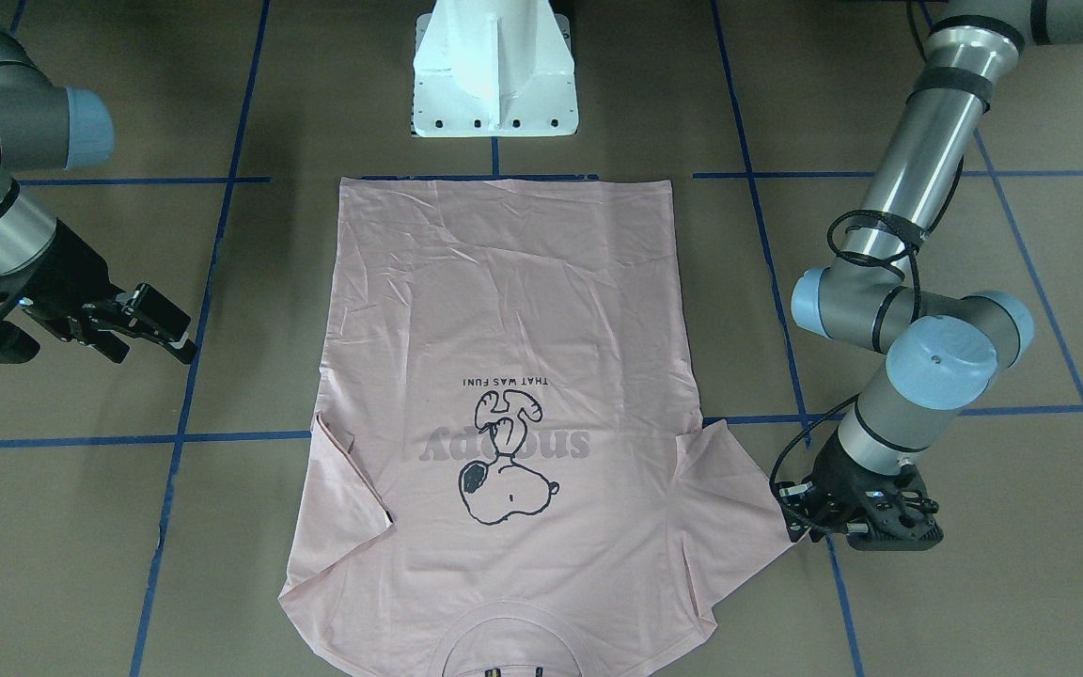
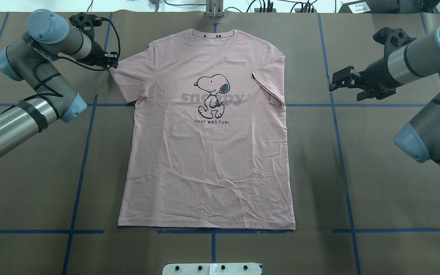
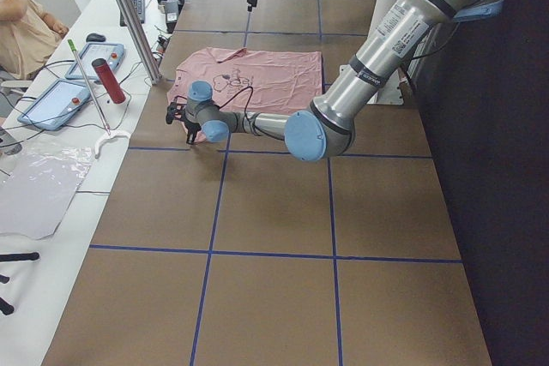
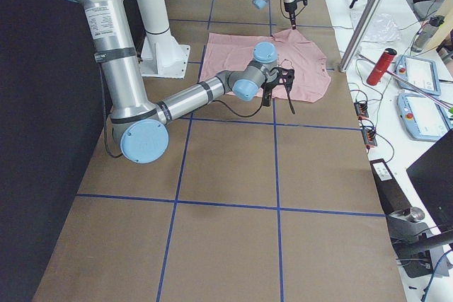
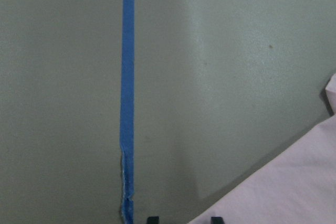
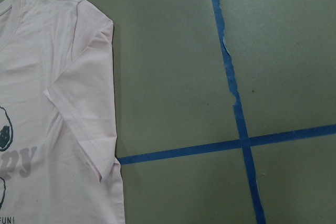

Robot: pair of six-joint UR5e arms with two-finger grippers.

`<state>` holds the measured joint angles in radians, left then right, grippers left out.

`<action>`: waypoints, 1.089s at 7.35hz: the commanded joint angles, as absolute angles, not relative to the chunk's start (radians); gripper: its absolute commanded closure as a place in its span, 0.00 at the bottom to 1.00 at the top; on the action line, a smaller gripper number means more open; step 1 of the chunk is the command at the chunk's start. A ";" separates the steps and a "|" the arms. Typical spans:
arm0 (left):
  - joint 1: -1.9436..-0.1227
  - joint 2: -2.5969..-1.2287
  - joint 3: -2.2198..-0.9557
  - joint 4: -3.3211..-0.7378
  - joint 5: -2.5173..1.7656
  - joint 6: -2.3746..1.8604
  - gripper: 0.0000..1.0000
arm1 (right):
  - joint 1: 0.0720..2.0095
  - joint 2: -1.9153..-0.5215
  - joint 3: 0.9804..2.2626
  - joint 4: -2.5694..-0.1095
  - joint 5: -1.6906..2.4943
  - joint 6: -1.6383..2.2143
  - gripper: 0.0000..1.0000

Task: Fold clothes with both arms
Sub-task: 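Fold that sleeve inward toward the shirt center with the left gripper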

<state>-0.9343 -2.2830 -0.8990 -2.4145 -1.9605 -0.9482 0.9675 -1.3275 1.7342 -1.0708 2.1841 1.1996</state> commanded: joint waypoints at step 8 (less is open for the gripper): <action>-0.830 -2.529 -0.819 -2.426 -1.844 -1.269 1.00 | 0.954 -1.325 1.733 -1.071 2.148 1.201 0.00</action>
